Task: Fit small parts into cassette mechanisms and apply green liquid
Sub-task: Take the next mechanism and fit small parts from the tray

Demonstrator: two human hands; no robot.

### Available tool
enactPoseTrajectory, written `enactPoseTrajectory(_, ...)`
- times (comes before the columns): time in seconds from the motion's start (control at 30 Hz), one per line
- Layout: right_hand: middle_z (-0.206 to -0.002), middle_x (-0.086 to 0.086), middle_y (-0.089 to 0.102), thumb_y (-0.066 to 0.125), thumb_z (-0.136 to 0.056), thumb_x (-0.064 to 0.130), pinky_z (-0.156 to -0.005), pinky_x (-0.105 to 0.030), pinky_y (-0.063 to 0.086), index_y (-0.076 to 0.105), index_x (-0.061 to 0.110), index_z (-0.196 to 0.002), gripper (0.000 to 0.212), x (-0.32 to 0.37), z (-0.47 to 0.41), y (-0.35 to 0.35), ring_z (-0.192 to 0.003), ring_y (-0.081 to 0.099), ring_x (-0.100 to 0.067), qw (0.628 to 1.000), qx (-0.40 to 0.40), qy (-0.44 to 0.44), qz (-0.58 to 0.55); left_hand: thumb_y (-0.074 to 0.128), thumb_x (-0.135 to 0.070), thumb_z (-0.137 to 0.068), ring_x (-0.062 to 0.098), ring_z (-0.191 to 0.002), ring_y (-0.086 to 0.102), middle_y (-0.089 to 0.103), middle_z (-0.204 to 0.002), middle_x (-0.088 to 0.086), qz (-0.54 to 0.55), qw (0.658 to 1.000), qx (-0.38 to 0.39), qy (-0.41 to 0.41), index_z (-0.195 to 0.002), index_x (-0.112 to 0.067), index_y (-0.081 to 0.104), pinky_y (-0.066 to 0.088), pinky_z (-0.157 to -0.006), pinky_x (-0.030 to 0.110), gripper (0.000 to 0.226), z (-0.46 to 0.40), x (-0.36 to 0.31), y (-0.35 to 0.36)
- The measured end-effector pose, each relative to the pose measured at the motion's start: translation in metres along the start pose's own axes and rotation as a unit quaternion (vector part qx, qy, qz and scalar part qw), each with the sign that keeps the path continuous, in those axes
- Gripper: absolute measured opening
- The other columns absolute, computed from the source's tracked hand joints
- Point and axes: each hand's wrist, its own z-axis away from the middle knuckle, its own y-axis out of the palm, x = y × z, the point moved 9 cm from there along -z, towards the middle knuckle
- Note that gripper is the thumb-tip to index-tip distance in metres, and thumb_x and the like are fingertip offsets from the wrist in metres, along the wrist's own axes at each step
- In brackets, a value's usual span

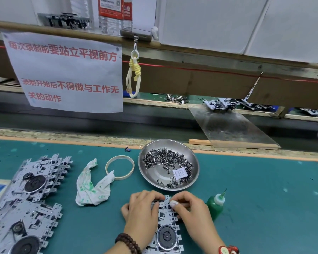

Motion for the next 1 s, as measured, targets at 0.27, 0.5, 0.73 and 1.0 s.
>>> enactPoseTrajectory(0.27, -0.085, 0.006, 0.058, 0.069, -0.083, 0.015, -0.067, -0.007, 0.041, 0.064, 0.024, -0.072, 0.015, 0.0000, -0.0016, 0.0059, -0.067, 0.053, 0.002, 0.999, -0.001, -0.017, 0.036, 0.043, -0.031, -0.095, -0.009, -0.102, 0.024, 0.044, -0.096, -0.036, 0.002, 1.000, -0.002, 0.004, -0.086, -0.052, 0.045, 0.011, -0.078, 0.024, 0.023, -0.0006, 0.0001, 0.0014)
enactPoseTrajectory(0.5, -0.086, 0.003, 0.056, 0.069, -0.082, 0.012, -0.065, -0.008, 0.040, 0.066, 0.019, -0.073, 0.012, -0.0048, -0.0014, 0.0067, -0.063, 0.054, 0.007, 1.000, 0.006, -0.014, 0.010, 0.044, -0.031, -0.095, -0.010, -0.099, 0.024, 0.044, -0.096, -0.034, -0.010, 1.000, -0.008, 0.013, -0.082, -0.053, 0.046, 0.010, -0.075, 0.024, 0.026, 0.0006, -0.0003, 0.0010)
enactPoseTrajectory(0.73, -0.086, 0.002, 0.056, 0.070, -0.081, 0.011, -0.065, -0.006, 0.039, 0.063, 0.023, -0.068, 0.019, -0.0026, -0.0013, 0.0067, -0.065, 0.052, 0.006, 0.999, -0.006, -0.028, 0.023, 0.043, -0.030, -0.095, -0.010, -0.099, 0.024, 0.045, -0.095, -0.035, -0.008, 1.000, 0.001, 0.013, -0.077, -0.051, 0.045, 0.010, -0.075, 0.024, 0.028, -0.0008, -0.0003, 0.0024)
enactPoseTrajectory(1.0, -0.088, 0.002, 0.060, 0.069, -0.082, 0.014, -0.068, -0.007, 0.040, 0.063, 0.025, -0.070, 0.018, -0.0090, -0.0011, 0.0086, -0.073, 0.058, 0.002, 1.000, -0.008, -0.006, 0.006, 0.042, -0.039, -0.093, -0.013, -0.103, 0.026, 0.045, -0.095, -0.035, -0.020, 0.998, 0.017, 0.050, -0.082, -0.049, 0.043, 0.009, -0.077, 0.022, 0.015, -0.0015, -0.0032, 0.0041)
